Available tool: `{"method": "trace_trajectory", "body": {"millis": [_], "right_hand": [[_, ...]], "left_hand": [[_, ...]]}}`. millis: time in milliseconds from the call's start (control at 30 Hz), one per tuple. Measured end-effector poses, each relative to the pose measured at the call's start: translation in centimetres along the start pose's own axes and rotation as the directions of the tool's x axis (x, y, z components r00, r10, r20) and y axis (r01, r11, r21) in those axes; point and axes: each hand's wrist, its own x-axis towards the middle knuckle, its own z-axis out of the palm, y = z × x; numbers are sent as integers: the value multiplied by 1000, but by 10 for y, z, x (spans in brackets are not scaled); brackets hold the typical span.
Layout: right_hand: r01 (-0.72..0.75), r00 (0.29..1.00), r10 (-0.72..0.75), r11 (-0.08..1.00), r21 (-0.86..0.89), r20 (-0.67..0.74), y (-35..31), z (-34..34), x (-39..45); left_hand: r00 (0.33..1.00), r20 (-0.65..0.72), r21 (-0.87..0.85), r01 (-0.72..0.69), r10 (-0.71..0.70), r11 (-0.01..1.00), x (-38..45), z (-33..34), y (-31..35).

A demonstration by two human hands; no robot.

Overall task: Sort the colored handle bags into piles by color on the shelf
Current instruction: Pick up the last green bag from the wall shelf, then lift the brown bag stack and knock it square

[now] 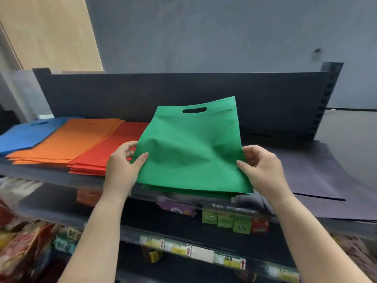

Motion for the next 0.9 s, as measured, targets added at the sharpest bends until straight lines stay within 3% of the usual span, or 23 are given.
{"method": "trace_trajectory", "body": {"millis": [233, 400, 600, 767, 900], "right_hand": [[-124, 986, 162, 892, -435, 50, 16, 33, 26], [-121, 988, 154, 861, -495, 27, 23, 22, 25], [-84, 996, 53, 816, -572, -71, 35, -54, 27], [-234, 966, 246, 705, -669, -79, 65, -128, 25], [-290, 908, 419, 587, -756, -23, 90, -168, 24]], "left_hand": [[967, 226, 370, 24, -115, 929, 48, 24, -33], [952, 298, 404, -188, 65, 895, 44, 46, -9], [831, 480, 262, -443, 282, 857, 15, 114, 56], [704, 622, 206, -570, 344, 795, -12, 187, 101], [587, 765, 266, -662, 264, 700, -32, 234, 116]]}}
